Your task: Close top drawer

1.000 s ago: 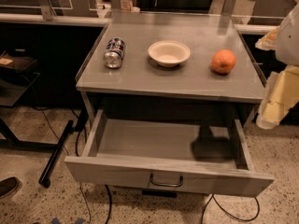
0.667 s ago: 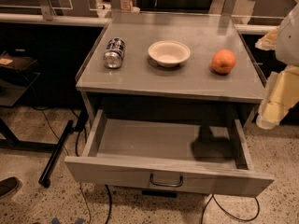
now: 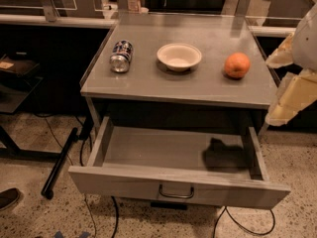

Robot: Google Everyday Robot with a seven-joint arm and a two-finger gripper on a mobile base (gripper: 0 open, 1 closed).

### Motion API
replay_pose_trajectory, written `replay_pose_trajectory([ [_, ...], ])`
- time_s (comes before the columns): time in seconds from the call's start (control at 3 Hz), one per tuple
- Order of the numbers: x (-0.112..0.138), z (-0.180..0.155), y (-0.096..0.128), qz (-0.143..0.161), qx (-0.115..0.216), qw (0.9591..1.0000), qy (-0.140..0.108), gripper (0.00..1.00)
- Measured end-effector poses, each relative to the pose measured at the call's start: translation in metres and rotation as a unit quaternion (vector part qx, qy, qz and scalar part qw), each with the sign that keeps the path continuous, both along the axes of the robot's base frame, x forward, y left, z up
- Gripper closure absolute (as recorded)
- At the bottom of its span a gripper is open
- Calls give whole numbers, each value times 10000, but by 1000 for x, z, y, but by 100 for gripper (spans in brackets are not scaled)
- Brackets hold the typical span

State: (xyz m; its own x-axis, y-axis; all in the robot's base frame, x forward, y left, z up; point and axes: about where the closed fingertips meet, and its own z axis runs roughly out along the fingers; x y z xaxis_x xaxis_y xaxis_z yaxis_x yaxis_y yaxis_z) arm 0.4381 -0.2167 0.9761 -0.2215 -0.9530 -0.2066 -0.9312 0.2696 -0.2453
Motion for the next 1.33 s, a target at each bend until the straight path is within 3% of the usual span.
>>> replay_pose_trajectory([
  [1.0,1,3,0,-4,-42,10000,-39,100],
  [1.33,12,34,-1,-44,-495,9977,-459,100],
])
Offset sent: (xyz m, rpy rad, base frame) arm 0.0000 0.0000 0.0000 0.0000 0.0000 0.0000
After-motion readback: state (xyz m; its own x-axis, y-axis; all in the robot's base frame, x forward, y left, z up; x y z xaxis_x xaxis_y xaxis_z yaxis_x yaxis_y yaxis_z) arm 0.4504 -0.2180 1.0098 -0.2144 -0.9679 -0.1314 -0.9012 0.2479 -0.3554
